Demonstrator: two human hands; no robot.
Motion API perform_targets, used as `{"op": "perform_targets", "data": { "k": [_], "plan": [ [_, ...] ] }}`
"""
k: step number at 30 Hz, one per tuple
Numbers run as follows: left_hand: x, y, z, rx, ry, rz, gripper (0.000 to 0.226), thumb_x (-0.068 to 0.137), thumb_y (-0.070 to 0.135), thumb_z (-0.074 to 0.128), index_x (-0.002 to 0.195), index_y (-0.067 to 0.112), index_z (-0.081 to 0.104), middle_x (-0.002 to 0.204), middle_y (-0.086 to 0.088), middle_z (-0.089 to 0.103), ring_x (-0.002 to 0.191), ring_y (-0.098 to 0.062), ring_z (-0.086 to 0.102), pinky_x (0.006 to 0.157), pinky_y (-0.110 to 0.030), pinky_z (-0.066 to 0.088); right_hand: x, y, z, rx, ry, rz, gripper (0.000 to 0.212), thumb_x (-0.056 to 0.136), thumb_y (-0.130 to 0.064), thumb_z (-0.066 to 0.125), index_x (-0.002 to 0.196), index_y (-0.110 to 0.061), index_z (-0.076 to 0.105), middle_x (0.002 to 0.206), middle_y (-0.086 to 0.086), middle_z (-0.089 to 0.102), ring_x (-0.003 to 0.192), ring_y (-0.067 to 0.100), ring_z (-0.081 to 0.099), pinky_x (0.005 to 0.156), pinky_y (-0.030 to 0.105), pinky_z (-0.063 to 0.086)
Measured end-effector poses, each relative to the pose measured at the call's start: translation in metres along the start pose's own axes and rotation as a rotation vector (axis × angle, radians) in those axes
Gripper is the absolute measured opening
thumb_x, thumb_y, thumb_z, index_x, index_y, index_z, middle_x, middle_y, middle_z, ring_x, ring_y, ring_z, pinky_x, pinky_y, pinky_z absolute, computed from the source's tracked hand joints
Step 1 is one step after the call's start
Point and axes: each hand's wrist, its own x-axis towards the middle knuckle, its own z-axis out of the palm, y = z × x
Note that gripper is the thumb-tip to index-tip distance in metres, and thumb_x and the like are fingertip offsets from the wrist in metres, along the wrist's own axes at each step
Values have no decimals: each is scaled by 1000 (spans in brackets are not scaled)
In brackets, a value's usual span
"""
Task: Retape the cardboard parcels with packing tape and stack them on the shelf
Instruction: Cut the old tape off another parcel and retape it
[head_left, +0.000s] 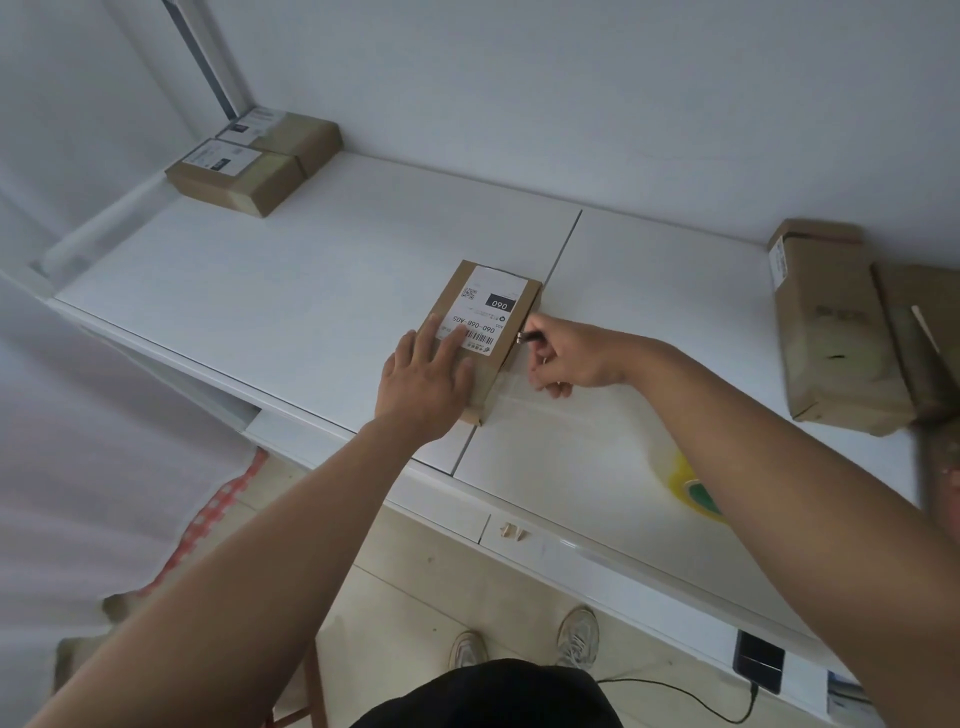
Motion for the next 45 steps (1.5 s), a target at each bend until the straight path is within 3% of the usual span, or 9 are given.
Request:
{"op": "perform_targets", "data": {
  "k": [8,14,21,25,28,30,34,40,45],
  "plan": [
    [14,-5,-3,57,-50,-43,92,81,85,35,154,33,13,164,0,1,149,-32,5,121,-50,14,-25,28,-18,-9,19,46,34,87,-3,66,108,-7,40,88,2,69,63,12,58,64,32,45],
    [17,0,-5,123,-77,-28,99,80,77,49,155,25,12,163,-7,-1,146,-40,9,120,-53,15,-20,28,-8,-149,-23,90,29,91,-6,59,113,-6,40,95,8,69,62,5,55,59,16,42],
    [5,17,-4,232,2,20,87,90,62,44,156,17,9,164,-14,-7,150,-42,-9,121,-55,-3,-18,28,2,-379,-53,140,22,90,-7,49,108,-17,41,84,1,53,68,17,45,66,30,38],
    [-29,49,17,209,180,476,53,92,39,47,133,7,54,143,-15,51,133,-34,48,108,-45,38,-16,26,7,-492,-56,148,19,91,-9,48,106,-19,39,82,2,50,72,23,46,64,35,37],
    [-48,62,38,134,55,610,48,90,38,44,112,2,67,117,-13,67,104,-30,65,88,-39,52,-15,24,7,-502,-53,153,20,91,-10,51,104,-21,39,82,2,53,72,21,47,64,36,37],
    [-53,63,44,175,-53,565,63,91,44,33,124,-1,62,131,-16,62,118,-30,60,96,-40,50,-16,23,6,-495,-56,159,22,90,-12,53,102,-23,39,84,1,55,72,20,48,64,35,38],
    [-55,58,38,297,-202,566,76,98,50,13,155,2,22,165,-13,17,152,-25,16,122,-35,11,-16,20,1,-540,-15,193,25,92,-26,58,106,-20,38,88,0,54,74,19,50,62,33,38],
    [-57,53,43,373,-276,574,80,96,56,7,158,6,0,166,-13,-5,154,-24,-7,122,-33,-9,-16,21,-11,-790,156,449,31,97,-19,42,127,-10,39,114,11,57,88,29,53,71,35,40],
    [-58,52,47,374,-270,569,87,90,60,-5,159,8,0,166,-12,-6,153,-24,-9,121,-36,-10,-14,23,-8,-822,165,523,36,99,-24,49,131,-10,39,110,12,55,90,30,54,73,34,41]
  ]
}}
